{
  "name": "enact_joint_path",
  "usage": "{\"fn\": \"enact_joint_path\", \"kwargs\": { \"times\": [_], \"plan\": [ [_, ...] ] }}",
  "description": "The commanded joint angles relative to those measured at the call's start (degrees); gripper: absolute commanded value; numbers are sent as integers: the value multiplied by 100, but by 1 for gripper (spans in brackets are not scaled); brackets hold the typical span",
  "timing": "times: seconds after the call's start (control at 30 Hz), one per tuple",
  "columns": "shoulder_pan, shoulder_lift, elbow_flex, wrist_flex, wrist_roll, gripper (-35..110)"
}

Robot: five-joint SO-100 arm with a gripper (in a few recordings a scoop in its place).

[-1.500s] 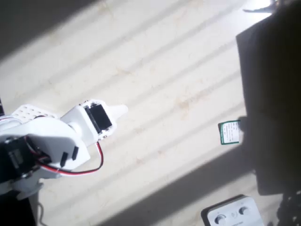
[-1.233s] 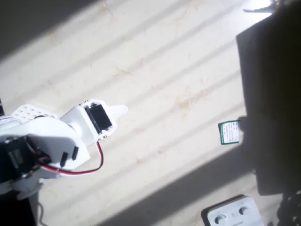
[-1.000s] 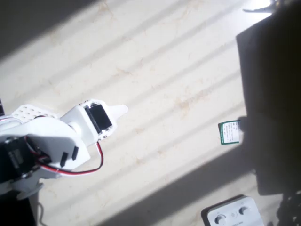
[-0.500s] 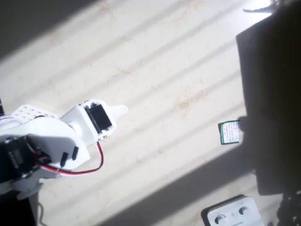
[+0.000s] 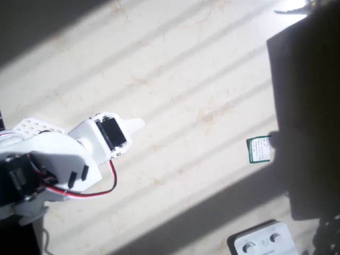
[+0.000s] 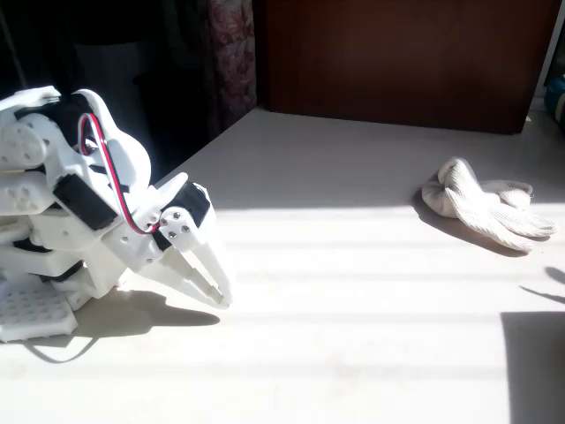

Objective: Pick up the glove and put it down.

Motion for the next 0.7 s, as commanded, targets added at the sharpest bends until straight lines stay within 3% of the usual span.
{"fn": "enact_joint_path", "kwargs": {
  "times": [0.0,0.3,0.67],
  "plan": [
    [18,44,-264,-44,-35,1],
    [-44,53,-299,-62,26,1],
    [-35,-334,-1485,-422,35,1]
  ]
}}
